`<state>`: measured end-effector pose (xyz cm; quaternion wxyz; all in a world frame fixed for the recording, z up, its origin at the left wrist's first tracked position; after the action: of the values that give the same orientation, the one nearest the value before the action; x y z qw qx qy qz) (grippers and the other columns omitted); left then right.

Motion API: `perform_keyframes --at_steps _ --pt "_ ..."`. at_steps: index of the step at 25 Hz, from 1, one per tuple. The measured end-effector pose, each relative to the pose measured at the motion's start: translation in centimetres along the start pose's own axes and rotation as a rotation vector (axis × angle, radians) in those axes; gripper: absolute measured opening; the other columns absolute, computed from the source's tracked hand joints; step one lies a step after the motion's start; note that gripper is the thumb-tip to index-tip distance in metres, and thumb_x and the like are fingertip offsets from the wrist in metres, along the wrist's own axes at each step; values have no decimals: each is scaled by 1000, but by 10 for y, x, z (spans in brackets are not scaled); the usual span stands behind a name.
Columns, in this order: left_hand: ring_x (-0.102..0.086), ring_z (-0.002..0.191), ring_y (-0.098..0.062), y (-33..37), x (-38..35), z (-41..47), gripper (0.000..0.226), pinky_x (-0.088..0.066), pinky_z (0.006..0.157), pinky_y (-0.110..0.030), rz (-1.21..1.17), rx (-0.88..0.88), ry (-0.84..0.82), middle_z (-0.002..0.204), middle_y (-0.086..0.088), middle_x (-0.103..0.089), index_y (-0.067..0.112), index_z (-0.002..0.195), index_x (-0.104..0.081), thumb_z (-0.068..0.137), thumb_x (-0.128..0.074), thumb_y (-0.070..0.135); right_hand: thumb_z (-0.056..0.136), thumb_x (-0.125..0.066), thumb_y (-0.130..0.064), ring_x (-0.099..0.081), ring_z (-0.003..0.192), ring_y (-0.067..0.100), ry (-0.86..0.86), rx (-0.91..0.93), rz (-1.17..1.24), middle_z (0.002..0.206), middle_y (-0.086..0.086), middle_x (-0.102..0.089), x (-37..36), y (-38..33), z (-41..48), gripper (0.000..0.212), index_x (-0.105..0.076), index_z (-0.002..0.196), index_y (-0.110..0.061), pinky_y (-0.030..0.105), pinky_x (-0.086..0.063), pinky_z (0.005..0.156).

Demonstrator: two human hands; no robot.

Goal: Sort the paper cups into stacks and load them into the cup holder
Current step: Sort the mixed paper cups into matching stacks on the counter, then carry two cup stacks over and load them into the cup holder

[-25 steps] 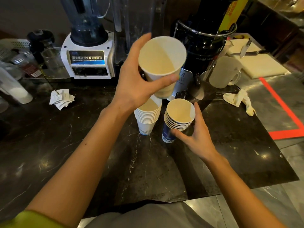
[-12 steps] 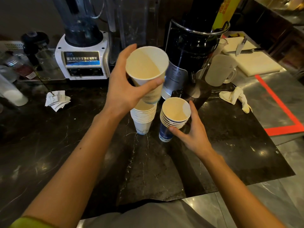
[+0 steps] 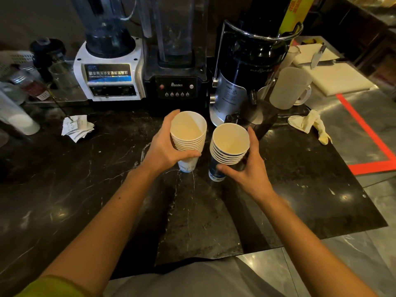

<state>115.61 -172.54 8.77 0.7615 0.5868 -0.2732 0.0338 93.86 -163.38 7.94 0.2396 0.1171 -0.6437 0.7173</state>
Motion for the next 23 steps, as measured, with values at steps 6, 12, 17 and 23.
perform_keyframes --at_steps 6,12,17,23 --pt "-41 127 12 -1 -5 -1 112 -36 97 -3 -30 -60 -6 137 26 -41 27 151 -20 64 -91 29 72 -85 -37 -35 137 -2 78 -5 61 143 -33 -33 -2 -2 2 109 -13 153 -30 39 -35 115" --pt "-41 127 13 25 -33 -4 110 -35 97 -3 -65 -126 -55 136 40 -40 31 150 -25 63 -92 26 70 -88 -35 -38 135 -3 306 -7 74 148 -24 -37 45 2 -29 109 -18 153 -26 13 -39 104" --pt "-41 126 12 77 -105 10 112 -34 99 -8 -101 -122 -204 136 30 -43 46 146 -24 57 -91 38 67 -90 -32 -40 135 -2 462 -45 17 151 -11 -39 113 21 -76 110 -21 152 -23 14 -41 102" --pt "-35 115 32 183 -278 24 111 -27 89 7 -109 -295 -428 122 56 -36 54 141 -25 53 -91 42 65 -91 -19 -44 132 1 745 -134 16 145 -26 -39 256 82 -170 110 -23 152 -24 19 -44 101"
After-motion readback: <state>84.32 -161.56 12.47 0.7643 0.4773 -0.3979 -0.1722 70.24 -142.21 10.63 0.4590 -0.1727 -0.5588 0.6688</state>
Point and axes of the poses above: each hand's wrist, its own z-axis towards the middle knuckle, its own x-axis out of the back of the hand, y = z × x, the point moved 6 cm from there along z, towards the middle knuckle
